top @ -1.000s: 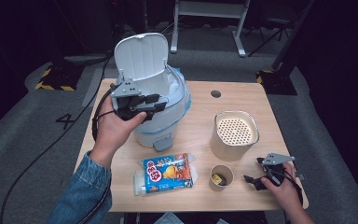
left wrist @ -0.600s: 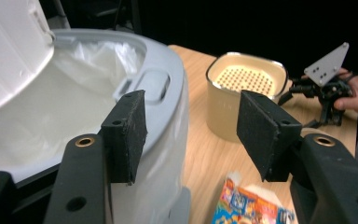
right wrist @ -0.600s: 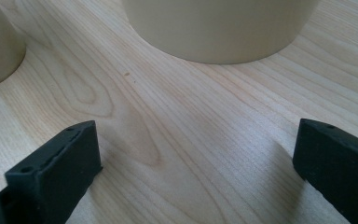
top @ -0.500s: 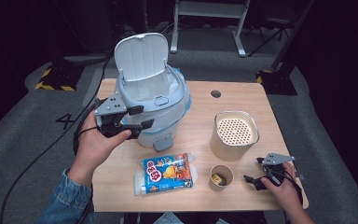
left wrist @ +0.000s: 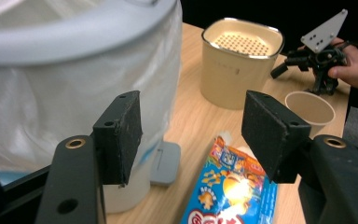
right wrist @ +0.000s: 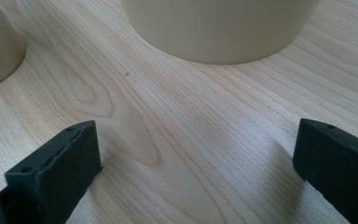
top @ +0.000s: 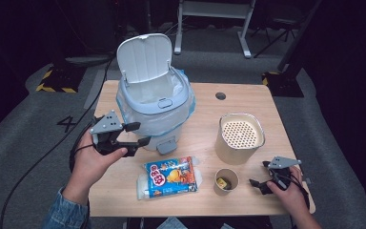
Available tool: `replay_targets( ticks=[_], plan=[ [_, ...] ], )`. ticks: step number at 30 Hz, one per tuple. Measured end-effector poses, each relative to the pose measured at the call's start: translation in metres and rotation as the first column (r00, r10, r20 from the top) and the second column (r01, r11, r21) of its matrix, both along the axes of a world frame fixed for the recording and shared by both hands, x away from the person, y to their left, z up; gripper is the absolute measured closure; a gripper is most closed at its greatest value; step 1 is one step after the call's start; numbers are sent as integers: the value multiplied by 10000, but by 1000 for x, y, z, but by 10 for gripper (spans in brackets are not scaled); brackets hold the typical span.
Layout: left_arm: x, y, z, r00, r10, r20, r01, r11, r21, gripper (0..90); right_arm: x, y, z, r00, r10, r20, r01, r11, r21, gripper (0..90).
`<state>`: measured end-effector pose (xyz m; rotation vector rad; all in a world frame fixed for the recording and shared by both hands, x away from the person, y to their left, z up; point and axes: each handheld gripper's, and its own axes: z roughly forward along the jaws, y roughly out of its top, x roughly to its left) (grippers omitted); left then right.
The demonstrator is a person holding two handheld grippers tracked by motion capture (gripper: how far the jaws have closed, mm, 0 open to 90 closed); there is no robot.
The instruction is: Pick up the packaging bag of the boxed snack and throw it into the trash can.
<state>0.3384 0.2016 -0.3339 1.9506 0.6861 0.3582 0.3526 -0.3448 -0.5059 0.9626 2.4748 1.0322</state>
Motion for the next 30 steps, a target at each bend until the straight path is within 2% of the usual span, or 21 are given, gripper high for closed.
replay_targets(
  ticks=[4, 7, 8, 9, 10, 11, 14, 15, 18, 20, 21, 22, 24, 25, 27, 28, 29, 30],
  plan=[
    [-1, -1, -10, 9999, -76, -94, 78, 9999, 153, 376, 0, 0, 0, 10000, -1, -1, 1, 10000, -1, 9],
    [-1, -4, -25, 9996, -132, -230, 135, 9998, 151, 377, 0, 0, 0, 10000, -2, 0, 2, 10000, -1, 9],
    [-1, -4, -25, 9996, -132, -230, 135, 9998, 151, 377, 0, 0, 0, 10000, -2, 0, 2, 10000, -1, 9],
    [0, -6, -33, 9989, -213, -427, 218, 9997, 122, 378, 0, 0, 0, 10000, 0, -3, 0, 10000, 0, 9],
    [0, -6, -33, 9989, -213, -427, 218, 9997, 122, 379, 0, 0, 0, 10000, 0, -3, 0, 10000, 0, 9],
    [1, -9, -41, 9979, -299, -574, 312, 9992, 232, 380, 0, 0, 0, 10000, -1, -2, 1, 10000, 1, 9],
    [3, -13, -48, 9966, -407, -716, 433, 9984, 358, 383, 0, 0, 0, 10000, -2, -1, 2, 10000, 1, 9],
    [4, -18, -56, 9947, -526, -881, 567, 9974, 441, 385, 0, 0, 0, 10000, 0, 1, 0, 10000, -1, 9],
    [5, -23, -63, 9934, -635, -956, 685, 9964, 501, 389, 0, 0, 0, 10000, -2, 0, 2, 10000, -1, 9],
    [8, -27, -71, 9910, -777, -1091, 835, 9953, 490, 391, 0, 0, 0, 10000, -3, -3, 3, 10000, 0, 9],
    [10, -31, -79, 9876, -854, -1318, 934, 9941, 559, 391, 0, 0, 0, 10000, -3, -1, 3, 10000, -1, 9],
    [10, -31, -79, 9876, -854, -1318, 934, 9941, 559, 392, 0, 0, 0, 10000, -3, -1, 3, 10000, -1, 9],
    [14, -37, -90, 9824, -1008, -1574, 1139, 9905, 764, 404, 0, 0, 0, 10000, -2, -1, 2, 10000, -1, 9],
    [14, -37, -90, 9824, -1008, -1574, 1139, 9905, 764, 408, 0, 0, 0, 10000, -2, 0, 2, 10000, -2, 9],
    [18, -41, -100, 9766, -1130, -1831, 1320, 9867, 948, 408, 0, 0, 0, 10000, -1, 1, 1, 10000, -3, 9],
    [18, -41, -100, 9766, -1130, -1831, 1320, 9867, 948, 408, 0, 0, 0, 10000, -1, 1, 1, 10000, -3, 9],
    [21, -45, -105, 9718, -1165, -2052, 1428, 9826, 1187, 408, 0, 0, 0, 10000, -3, 2, 3, 10000, -2, 9],
    [21, -45, -105, 9718, -1165, -2052, 1428, 9826, 1187, 409, 0, 0, 0, 10000, -3, 2, 3, 10000, -2, 9]
  ],
)
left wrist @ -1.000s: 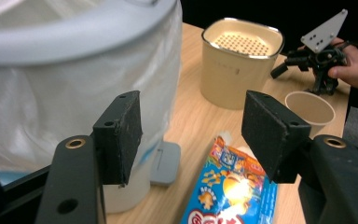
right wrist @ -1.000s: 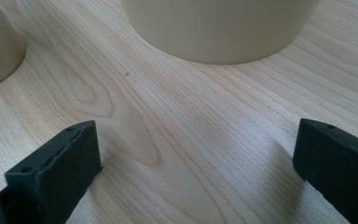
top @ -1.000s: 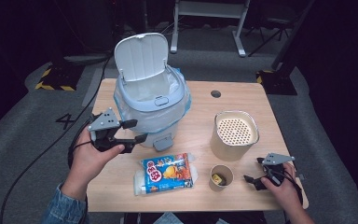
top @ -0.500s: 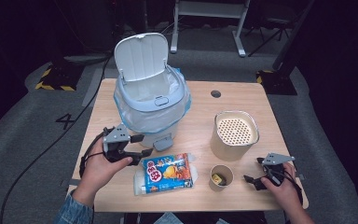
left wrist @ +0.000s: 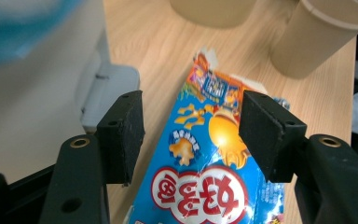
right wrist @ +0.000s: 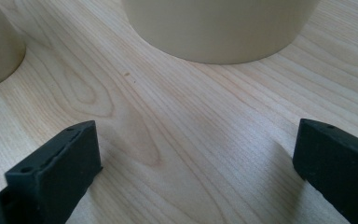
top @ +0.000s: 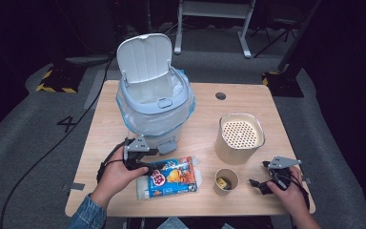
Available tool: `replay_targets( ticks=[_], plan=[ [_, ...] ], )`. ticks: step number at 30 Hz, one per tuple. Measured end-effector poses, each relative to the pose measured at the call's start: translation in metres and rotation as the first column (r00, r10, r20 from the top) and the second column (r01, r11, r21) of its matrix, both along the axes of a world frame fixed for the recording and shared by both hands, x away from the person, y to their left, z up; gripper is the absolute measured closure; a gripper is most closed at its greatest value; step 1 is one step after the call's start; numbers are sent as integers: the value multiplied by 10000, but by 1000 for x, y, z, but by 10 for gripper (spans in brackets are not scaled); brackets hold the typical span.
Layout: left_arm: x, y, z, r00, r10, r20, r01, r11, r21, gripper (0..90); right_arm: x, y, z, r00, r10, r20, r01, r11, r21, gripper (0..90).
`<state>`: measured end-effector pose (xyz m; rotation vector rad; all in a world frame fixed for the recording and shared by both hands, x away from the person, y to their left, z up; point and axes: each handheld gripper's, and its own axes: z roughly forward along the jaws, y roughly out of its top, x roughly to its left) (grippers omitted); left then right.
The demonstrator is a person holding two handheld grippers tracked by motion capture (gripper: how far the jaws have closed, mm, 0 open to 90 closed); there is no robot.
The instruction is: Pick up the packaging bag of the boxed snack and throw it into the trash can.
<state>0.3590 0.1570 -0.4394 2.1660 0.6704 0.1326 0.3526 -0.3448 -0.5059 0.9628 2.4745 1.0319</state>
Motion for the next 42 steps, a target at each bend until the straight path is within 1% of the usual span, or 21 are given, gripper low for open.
replay_targets(
  ticks=[1, 5, 8, 14, 15, 16, 17, 19, 21, 22, 24, 25, 27, 29, 32, 34, 35, 37, 38, 41, 42],
  plan=[
    [3, -3, -5, 9998, -79, -169, 83, 9997, 229, 410, 0, 0, 0, 10000, -23, 0, 23, 10000, 0, 9],
    [9, -11, -13, 9979, -145, -636, 169, 9992, 373, 434, 0, 0, 0, 10000, -24, 1, 24, 10000, -2, 9],
    [12, -15, -16, 9966, -129, -814, 166, 9989, 441, 441, 0, 0, 0, 10000, -26, -2, 26, 10000, 1, 9],
    [19, -24, -27, 9908, -219, -1338, 362, 9938, 1051, 447, 0, 0, 0, 10000, -26, -4, 26, 10000, 3, 9],
    [21, -28, -30, 9891, -294, -1442, 498, 9889, 1402, 442, 0, 0, 0, 10000, -24, 0, 24, 10000, 2, 9],
    [21, -28, -30, 9891, -294, -1442, 498, 9889, 1402, 435, 0, 0, 0, 10000, -24, 0, 24, 10000, 2, 9],
    [21, -31, -33, 9876, -322, -1536, 598, 9821, 1788, 444, 0, 0, 0, 10000, -27, -2, 27, 10000, 2, 9],
    [22, -33, -33, 9873, -304, -1561, 623, 9770, 2038, 454, 0, 0, 0, 10000, -26, -2, 26, 10000, 2, 9],
    [23, -33, -33, 9863, -280, -1625, 630, 9748, 2141, 512, 0, 0, 0, 10000, -26, -1, 26, 10000, 1, 9],
    [24, -32, -32, 9877, -345, -1523, 703, 9690, 2367, 557, 0, 0, 0, 10000, -27, -2, 27, 10000, 2, 9],
    [24, -32, -32, 9880, -312, -1510, 658, 9710, 2297, 676, 0, 0, 0, 10000, -27, -2, 27, 10000, 3, 9],
    [24, -30, -31, 9871, -360, -1557, 726, 9689, 2365, 676, 0, 0, 0, 10000, -27, -2, 27, 10000, 3, 9],
    [24, -28, -30, 9866, -461, -1564, 792, 9739, 2127, 810, 0, 0, 0, 10000, -27, -2, 27, 10000, 2, 9],
    [23, -25, -26, 9869, -601, -1495, 893, 9763, 1971, 865, 0, 0, 0, 10000, -25, 0, 25, 10000, 2, 9],
    [22, -24, -21, 9889, -580, -1369, 837, 9782, 1900, 885, 0, 0, 0, 10000, -27, -1, 27, 10000, 2, 9],
    [19, -20, -12, 9904, -593, -1250, 771, 9867, 1428, 889, 0, 0, 0, 10000, -31, -3, 31, 10000, 2, 9],
    [19, -20, -12, 9904, -593, -1250, 771, 9867, 1428, 889, 0, 0, 0, 10000, -30, -1, 30, 10000, 1, 9],
    [14, -15, 0, 9946, -516, -896, 600, 9939, 929, 890, 0, 0, 0, 10000, -34, -3, 34, 10000, -2, 9],
    [14, -15, 0, 9946, -516, -896, 600, 9939, 929, 890, 0, 0, 0, 10000, -34, -3, 34, 10000, -2, 9],
    [10, -8, 15, 9984, -383, -409, 392, 9990, 217, 890, 0, 0, 0, 10000, -39, -10, 39, 10000, 2, 9],
    [10, -8, 15, 9984, -383, -409, 392, 9990, 217, 890, 0, 0, 0, 10000, -39, -10, 39, 10000, 2, 9]
  ],
)
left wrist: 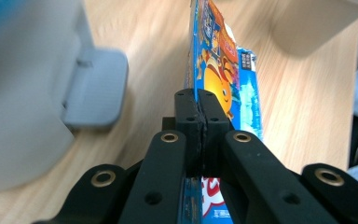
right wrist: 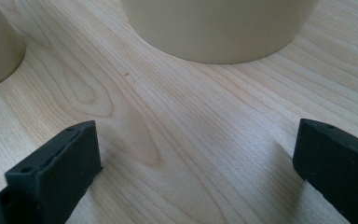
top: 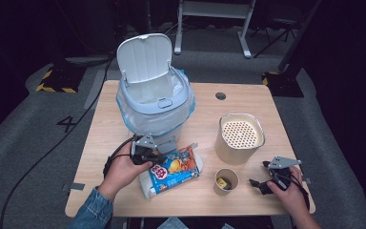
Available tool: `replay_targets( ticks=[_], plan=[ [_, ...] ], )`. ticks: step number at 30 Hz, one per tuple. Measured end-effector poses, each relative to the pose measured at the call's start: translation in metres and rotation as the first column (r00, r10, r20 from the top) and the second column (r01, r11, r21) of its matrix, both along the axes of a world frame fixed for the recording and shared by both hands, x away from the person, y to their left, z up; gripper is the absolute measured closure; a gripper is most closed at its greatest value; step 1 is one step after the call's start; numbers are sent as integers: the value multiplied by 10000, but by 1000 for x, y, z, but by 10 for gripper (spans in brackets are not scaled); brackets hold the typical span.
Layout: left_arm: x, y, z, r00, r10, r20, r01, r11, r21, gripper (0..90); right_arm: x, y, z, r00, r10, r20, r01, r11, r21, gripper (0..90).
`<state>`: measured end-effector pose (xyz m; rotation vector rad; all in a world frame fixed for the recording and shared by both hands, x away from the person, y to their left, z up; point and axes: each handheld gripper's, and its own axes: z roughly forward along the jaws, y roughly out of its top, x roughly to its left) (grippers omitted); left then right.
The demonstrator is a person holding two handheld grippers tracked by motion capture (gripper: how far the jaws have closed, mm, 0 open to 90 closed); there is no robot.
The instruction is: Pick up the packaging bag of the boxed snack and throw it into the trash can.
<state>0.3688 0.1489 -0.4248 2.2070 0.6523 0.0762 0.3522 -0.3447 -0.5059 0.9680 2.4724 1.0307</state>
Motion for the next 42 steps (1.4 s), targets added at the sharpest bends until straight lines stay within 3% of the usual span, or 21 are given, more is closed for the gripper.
replay_targets(
  ticks=[1, 2, 3, 5, 7, 10, 11, 12, 13, 16, 17, 24, 25, 26, 28, 32, 35, 36, 37, 38, 42],
  plan=[
    [0, 4, 6, 9997, 138, 190, -128, 9987, -503, 890, 0, 0, 0, 10000, -3, 0, 3, 10000, 0, 9],
    [0, 4, 6, 9997, 138, 190, -128, 9987, -503, 891, 0, 0, 0, 10000, -3, 0, 3, 10000, 0, 9],
    [0, 7, 12, 9988, 303, 384, -267, 9956, -902, 891, 0, 0, 0, 10000, -4, 1, 4, 10000, 1, 9],
    [0, 9, 15, 9980, 362, 520, -305, 9940, -1055, 890, 0, 0, 0, 10000, -4, 1, 4, 10000, 1, 9],
    [0, 14, 24, 9952, 545, 812, -409, 9862, -1604, 891, 0, 0, 0, 10000, -8, -2, 8, 10000, 2, 9],
    [0, 17, 31, 9931, 609, 1001, -412, 9813, -1882, 890, 0, 0, 0, 10000, -9, -3, 9, 10000, 2, 9],
    [-2, 20, 38, 9894, 793, 1218, -509, 9740, -2207, 890, 0, 0, 0, 10000, -19, -4, 19, 10000, 1, 9],
    [-2, 20, 38, 9894, 793, 1218, -509, 9740, -2207, 890, 0, 0, 0, 10000, -19, -4, 19, 10000, 1, 9],
    [-2, 24, 44, 9835, 971, 1527, -591, 9699, -2363, 891, -1, 0, 0, 10000, -52, -4, 52, 10000, 2, 9],
    [-4, 26, 50, 9788, 1176, 1679, -715, 9636, -2577, 891, -1, 0, 0, 10000, -55, -6, 55, 10000, 2, 9],
    [-6, 27, 55, 9718, 1362, 1923, -808, 9592, -2711, 891, -1, 0, 0, 10000, -57, -6, 57, 10000, 2, 9],
    [-10, 32, 72, 9635, 1489, 2223, -783, 9513, -2981, 890, -1, 0, 0, 10000, -69, -4, 69, 10000, -1, 9],
    [-12, 34, 79, 9586, 1616, 2346, -808, 9439, -3201, 890, -1, 0, 0, 9999, -119, -6, 119, 9999, -5, 9],
    [-12, 34, 79, 9586, 1616, 2346, -808, 9439, -3201, 890, -1, 0, 0, 9999, -119, -6, 119, 9999, -5, 9],
    [-12, 38, 90, 9496, 1811, 2560, -861, 9355, -3426, 890, -1, 0, 0, 9999, -136, -5, 136, 9999, -2, 9],
    [-12, 40, 99, 9414, 1938, 2761, -897, 9329, -3488, 890, -1, 0, 0, 9999, -142, -5, 142, 9999, -3, 9],
    [-12, 45, 111, 9362, 2070, 2840, -900, 9224, -3757, 890, -1, 0, 0, 9999, -143, -4, 143, 9999, -1, 9],
    [-12, 45, 111, 9362, 2070, 2840, -900, 9224, -3757, 890, -1, 0, 0, 9999, -143, -4, 143, 9999, -1, 9],
    [-12, 48, 117, 9285, 2251, 2952, -978, 9154, -3905, 890, -1, 0, 0, 9999, -143, -1, 143, 9999, -2, 9],
    [-12, 48, 117, 9285, 2251, 2952, -978, 9154, -3905, 890, -1, 0, 0, 9999, -143, -1, 143, 9999, -2, 9],
    [-12, 52, 127, 9177, 2485, 3101, -1063, 9054, -4109, 890, -1, 0, 0, 9999, -142, -1, 142, 9999, 0, 9]
  ],
)
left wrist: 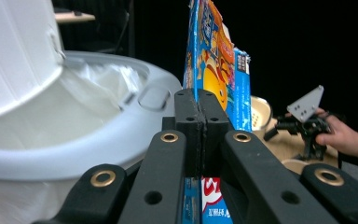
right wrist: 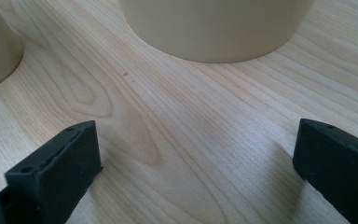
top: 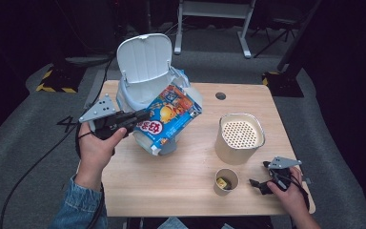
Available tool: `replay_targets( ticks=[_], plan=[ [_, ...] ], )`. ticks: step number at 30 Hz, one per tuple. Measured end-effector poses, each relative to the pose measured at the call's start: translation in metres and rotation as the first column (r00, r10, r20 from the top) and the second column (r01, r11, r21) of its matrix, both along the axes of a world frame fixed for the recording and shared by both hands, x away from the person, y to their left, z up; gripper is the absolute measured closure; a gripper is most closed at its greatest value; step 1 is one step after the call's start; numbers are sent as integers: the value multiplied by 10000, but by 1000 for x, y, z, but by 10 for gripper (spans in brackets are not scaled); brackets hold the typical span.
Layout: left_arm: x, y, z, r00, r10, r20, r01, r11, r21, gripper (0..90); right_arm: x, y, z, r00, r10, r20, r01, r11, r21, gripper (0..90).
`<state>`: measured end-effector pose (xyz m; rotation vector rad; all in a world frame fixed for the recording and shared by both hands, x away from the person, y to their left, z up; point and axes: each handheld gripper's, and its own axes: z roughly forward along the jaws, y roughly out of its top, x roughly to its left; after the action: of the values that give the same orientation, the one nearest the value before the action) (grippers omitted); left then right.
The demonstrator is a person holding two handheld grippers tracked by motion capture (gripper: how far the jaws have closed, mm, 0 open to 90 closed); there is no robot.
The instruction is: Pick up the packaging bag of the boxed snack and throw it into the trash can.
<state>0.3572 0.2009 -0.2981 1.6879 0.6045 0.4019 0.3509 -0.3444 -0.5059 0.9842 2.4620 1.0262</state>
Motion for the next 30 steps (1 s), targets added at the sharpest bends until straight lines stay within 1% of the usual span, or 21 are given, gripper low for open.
replay_targets(
  ticks=[2, 3, 6, 7, 9, 10, 11, 14, 15, 16, 17, 18, 19, 22, 23, 24, 26, 27, 28, 29, 30],
  plan=[
    [0, 1, 4, 10000, 75, 64, -74, 9999, -155, 890, 0, 0, 0, 10000, 1, 1, -1, 10000, 8, 9],
    [0, 1, 7, 9998, 164, 104, -160, 9992, -374, 890, 0, 0, 0, 10000, -5, 2, 5, 10000, 9, 9],
    [1, 0, 10, 9993, 320, 198, -310, 9984, -476, 891, 0, 0, 0, 10000, -5, 1, 5, 10000, 8, 9],
    [2, -1, 13, 9985, 494, 257, -478, 9972, -584, 890, 0, 0, 0, 10000, -7, 1, 7, 10000, 9, 9],
    [3, -1, 17, 9973, 636, 357, -611, 9959, -674, 891, 0, 0, 0, 10000, -6, 2, 6, 10000, 10, 9],
    [3, -1, 17, 9973, 636, 357, -611, 9959, -674, 891, 0, 0, 0, 10000, -6, 2, 6, 10000, 10, 9],
    [3, -2, 21, 9963, 737, 447, -703, 9949, -724, 891, 0, 0, 0, 10000, -7, 2, 7, 10000, 11, 9],
    [4, -2, 26, 9955, 767, 551, -722, 9943, -791, 890, 0, 0, 0, 10000, -28, 8, 28, 10000, 0, 9],
    [5, -3, 31, 9953, 772, 593, -724, 9943, -787, 891, -1, 0, 0, 10000, -64, 14, 64, 10000, 0, 10],
    [5, -3, 31, 9953, 772, 593, -724, 9943, -787, 891, -1, 0, 0, 10000, -82, 25, 82, 10000, -5, 10],
    [5, -4, 35, 9941, 872, 640, -825, 9939, -727, 891, -1, 0, 0, 9999, -101, 26, 101, 9999, -14, 10],
    [5, -4, 35, 9941, 872, 640, -825, 9939, -727, 890, -1, 0, 0, 9999, -101, 26, 101, 9999, -14, 10],
    [5, -4, 38, 9933, 903, 719, -855, 9941, -673, 890, -1, 0, 0, 9999, -114, 22, 114, 9999, -14, 10],
    [5, -5, 45, 9907, 1047, 873, -987, 9926, -705, 890, -1, 0, 0, 9999, -125, 30, 125, 9999, -21, 9],
    [5, -4, 49, 9884, 1149, 993, -1076, 9912, -765, 890, -1, 0, 0, 9999, -125, 30, 125, 9999, -17, 10],
    [5, -4, 49, 9884, 1149, 993, -1076, 9912, -765, 890, -1, 0, 0, 9999, -125, 30, 125, 9999, -17, 10],
    [5, -4, 54, 9852, 1296, 1124, -1206, 9892, -838, 890, -1, 0, 0, 9999, -124, 31, 124, 9999, -17, 9],
    [6, -3, 59, 9815, 1434, 1271, -1334, 9875, -843, 890, -1, 0, 0, 9999, -125, 28, 125, 9999, -17, 10],
    [6, -3, 59, 9815, 1434, 1271, -1334, 9875, -843, 890, -1, 0, 0, 9999, -125, 28, 125, 9999, -17, 10],
    [7, -3, 63, 9789, 1559, 1325, -1451, 9855, -874, 890, -1, 0, 0, 9999, -125, 26, 125, 9999, -18, 10],
    [9, -3, 64, 9781, 1594, 1338, -1486, 9851, -867, 890, -1, 0, 0, 9999, -125, 25, 125, 9999, -14, 10]
  ],
)
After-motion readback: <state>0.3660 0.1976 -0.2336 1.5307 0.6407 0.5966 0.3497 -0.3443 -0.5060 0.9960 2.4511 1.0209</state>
